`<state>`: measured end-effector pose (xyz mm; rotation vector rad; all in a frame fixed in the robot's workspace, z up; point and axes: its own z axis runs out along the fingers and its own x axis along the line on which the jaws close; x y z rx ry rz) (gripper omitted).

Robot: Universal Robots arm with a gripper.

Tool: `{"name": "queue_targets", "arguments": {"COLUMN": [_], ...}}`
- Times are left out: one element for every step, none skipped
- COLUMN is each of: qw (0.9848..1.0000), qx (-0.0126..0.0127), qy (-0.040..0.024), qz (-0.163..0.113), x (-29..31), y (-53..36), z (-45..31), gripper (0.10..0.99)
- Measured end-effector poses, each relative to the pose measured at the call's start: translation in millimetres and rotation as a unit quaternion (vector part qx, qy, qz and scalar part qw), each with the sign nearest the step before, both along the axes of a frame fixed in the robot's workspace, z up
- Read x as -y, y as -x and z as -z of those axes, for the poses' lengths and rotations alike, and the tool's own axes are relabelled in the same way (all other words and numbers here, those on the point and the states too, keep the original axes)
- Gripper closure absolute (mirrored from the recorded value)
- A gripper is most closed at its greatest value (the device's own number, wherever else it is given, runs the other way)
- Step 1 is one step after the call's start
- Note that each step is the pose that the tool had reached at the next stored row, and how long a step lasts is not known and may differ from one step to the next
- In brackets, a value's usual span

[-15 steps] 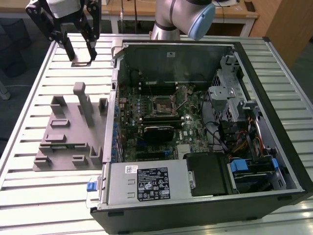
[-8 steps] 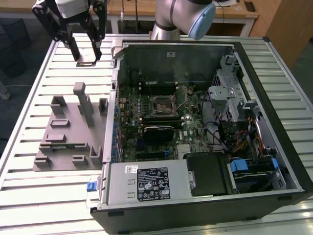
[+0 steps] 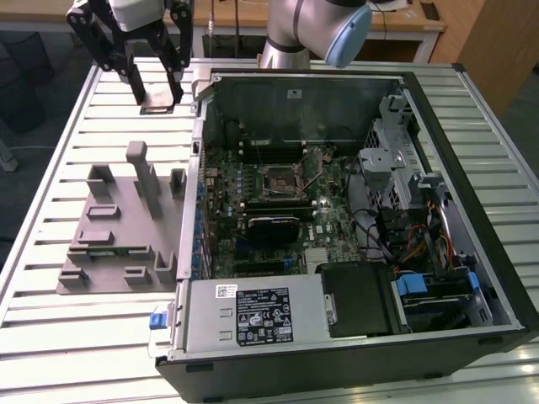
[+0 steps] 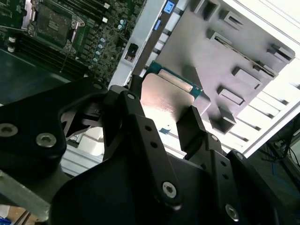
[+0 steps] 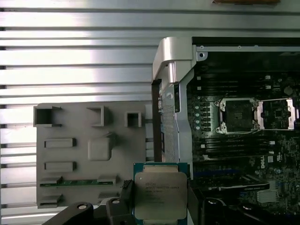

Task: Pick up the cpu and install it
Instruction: 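Pick up the cpu and move it towards the insertion slot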

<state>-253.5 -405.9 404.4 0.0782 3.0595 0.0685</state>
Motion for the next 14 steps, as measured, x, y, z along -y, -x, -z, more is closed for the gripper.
{"name": "queue_targets", "arguments": {"qw": [1.0000, 1.0000, 1.0000, 1.0000, 1.0000, 1.0000, 1.0000, 1.0000, 1.0000, 1.0000, 1.0000, 1.0000, 1.0000, 1.0000], "qx": [0.0000, 0.0000, 0.0000, 0.0000, 0.0000, 0.0000, 0.0000, 0.0000, 0.0000, 0.0000, 0.0000, 0.0000, 0.0000, 0.0000], "qy": [0.0000, 0.0000, 0.0000, 0.0000, 0.0000, 0.0000, 0.0000, 0.0000, 0.0000, 0.0000, 0.0000, 0.0000, 0.0000, 0.0000], "qz": [0.000, 0.000, 0.000, 0.000, 0.000, 0.000, 0.000, 0.000, 0.000, 0.000, 0.000, 0.000, 0.000, 0.000], "x": [0.0, 0.0, 0.0, 0.0, 0.0, 0.0, 0.0, -0.1, -0.1, -0.1, -0.1, -0.1, -0.1, -0.1], "y": [-1.5, -2.9, -4.3, -5.7, -7.1, -8.5, -9.8, -11.1, -12.4, -13.7, -14.9, -16.2, -17.6, -18.9], "z": [0.0, 0.0, 0.0, 0.0, 0.0, 0.0, 0.0, 0.0, 0.0, 0.0, 0.0, 0.0, 0.0, 0.1], "gripper": [0.545, 0.545, 0.545, 0.545, 0.545, 0.545, 0.545, 0.545, 0.545, 0.545, 0.545, 0.545, 0.545, 0.545]}}
